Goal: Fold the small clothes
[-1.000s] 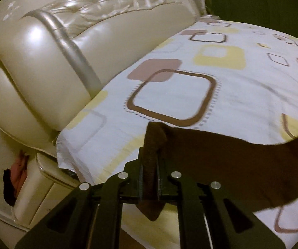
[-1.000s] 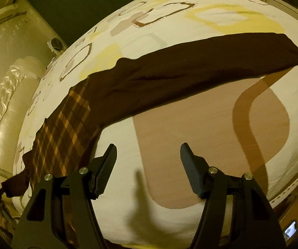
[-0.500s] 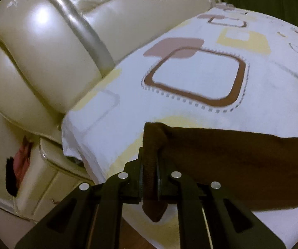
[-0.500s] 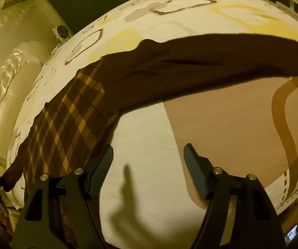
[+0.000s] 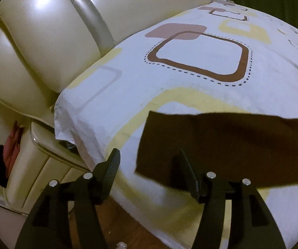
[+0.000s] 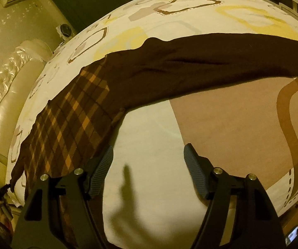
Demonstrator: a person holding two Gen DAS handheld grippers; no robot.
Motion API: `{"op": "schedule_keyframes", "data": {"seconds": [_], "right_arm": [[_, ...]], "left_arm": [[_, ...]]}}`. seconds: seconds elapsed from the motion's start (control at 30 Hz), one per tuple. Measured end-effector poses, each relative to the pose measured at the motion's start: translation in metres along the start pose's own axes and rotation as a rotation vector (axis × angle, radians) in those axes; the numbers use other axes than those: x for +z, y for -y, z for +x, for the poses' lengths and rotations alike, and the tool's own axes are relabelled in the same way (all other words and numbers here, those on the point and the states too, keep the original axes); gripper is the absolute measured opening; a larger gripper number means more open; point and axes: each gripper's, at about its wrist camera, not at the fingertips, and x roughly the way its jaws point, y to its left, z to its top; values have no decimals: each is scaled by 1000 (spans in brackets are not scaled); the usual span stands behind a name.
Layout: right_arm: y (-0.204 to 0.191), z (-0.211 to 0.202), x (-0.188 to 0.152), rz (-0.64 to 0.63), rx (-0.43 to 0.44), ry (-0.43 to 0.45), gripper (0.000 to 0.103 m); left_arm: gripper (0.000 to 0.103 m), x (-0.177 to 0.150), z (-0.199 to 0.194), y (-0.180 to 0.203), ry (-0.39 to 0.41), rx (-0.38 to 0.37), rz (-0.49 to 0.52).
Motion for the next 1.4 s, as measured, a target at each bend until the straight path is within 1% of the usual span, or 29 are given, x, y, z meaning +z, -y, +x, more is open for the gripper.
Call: {"op": "schedule_keyframes", "data": {"seconds": [0.07,0.13,0.2,0.23,0.3,0.37,0.47,0.53,0.6,0.63,0.7,0.73,0.77,0.83,0.97,1.03,1.1,1.17,1.23,1.33,1.37,1.4], "right_arm": [[2,-2,0,7,8,-1,70],[3,-4,0,17,18,-4,70],[8,-6,1,42,37,-6,70],[12,-7,1,60,47,-5,70],[24,-12,4,118,84,3,70],[40,-19,10,190,125,22,71],[76,-35,25,319,174,84,71],[109,-48,36,411,187,140,71],[138,-59,44,486,185,186,70],[160,-67,50,535,180,218,70],[193,-79,58,597,160,266,70],[206,-84,60,623,156,289,70],[227,-94,64,664,147,331,70],[254,-106,66,719,123,375,70],[286,-113,69,748,87,392,70],[301,-110,68,793,105,401,70],[312,-108,66,849,101,422,70],[327,-98,63,916,136,425,70],[334,-86,64,953,175,420,69],[334,-78,74,945,168,428,69],[333,-78,78,934,158,432,66],[332,-78,82,922,146,430,57]], "left_arm": [[59,-5,-11,1,14,-28,8],[59,-11,-30,8,36,-64,33],[60,-18,-53,22,66,-122,70],[65,-21,-63,29,82,-142,85],[70,-28,-92,50,126,-215,116],[71,-32,-109,66,142,-278,122],[71,-39,-134,103,147,-385,130],[73,-44,-143,126,150,-419,146],[74,-49,-150,147,156,-437,162],[75,-51,-153,156,155,-449,168],[75,-54,-158,174,143,-478,176],[75,-56,-161,181,141,-484,174],[76,-57,-163,189,141,-497,167],[77,-59,-166,198,131,-518,160],[77,-66,-165,215,104,-529,167],[77,-71,-165,220,96,-518,178],[77,-75,-165,221,93,-510,174],[77,-78,-163,219,79,-517,156],[77,-81,-162,218,71,-514,144],[77,-83,-160,216,73,-501,136],[77,-83,-160,215,73,-497,134],[77,-83,-160,215,72,-497,132]]}}
